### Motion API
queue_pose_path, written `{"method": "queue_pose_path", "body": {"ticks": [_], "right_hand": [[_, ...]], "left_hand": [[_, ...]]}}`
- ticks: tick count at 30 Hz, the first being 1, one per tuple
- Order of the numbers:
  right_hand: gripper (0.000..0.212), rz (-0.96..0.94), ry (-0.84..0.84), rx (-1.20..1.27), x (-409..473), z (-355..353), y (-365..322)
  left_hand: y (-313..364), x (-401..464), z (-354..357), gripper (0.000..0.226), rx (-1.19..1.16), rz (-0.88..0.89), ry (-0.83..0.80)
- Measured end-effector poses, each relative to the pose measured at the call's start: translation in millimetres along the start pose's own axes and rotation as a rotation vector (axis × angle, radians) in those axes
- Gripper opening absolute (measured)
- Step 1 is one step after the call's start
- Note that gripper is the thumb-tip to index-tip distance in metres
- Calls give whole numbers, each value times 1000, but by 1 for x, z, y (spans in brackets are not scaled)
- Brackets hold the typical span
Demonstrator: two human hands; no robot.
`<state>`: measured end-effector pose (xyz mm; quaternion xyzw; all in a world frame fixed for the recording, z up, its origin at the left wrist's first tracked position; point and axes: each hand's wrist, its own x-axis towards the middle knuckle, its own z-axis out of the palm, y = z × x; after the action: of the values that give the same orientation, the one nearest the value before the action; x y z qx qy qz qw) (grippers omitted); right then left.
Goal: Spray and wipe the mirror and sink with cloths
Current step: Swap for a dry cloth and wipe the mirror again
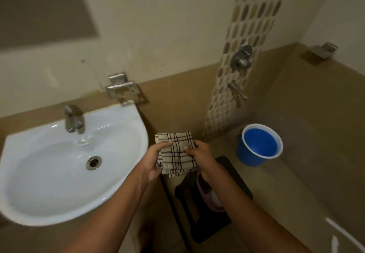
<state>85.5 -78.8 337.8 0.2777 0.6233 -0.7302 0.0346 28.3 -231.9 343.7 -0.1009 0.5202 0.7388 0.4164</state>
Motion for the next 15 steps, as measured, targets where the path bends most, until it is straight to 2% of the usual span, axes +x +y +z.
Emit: {"method": "queue_pose_path", "body": {"ticks": [5, 9, 12, 15], "right_hand": [[19, -20, -140, -78, -7, 63, -10], [14, -57, -162, -176, -4, 122, -7], [21, -104, -120, -359, 3, 169, 0], [30, -256, 19, -615, 0, 210, 4]], "left_hand": [[11, -39, -60, 39, -62, 84, 76], [22, -68, -103, 32, -119, 161, 141], [29, -82, -141, 30, -113, 223, 239], [41, -96, -178, 31, -56, 286, 314]]}}
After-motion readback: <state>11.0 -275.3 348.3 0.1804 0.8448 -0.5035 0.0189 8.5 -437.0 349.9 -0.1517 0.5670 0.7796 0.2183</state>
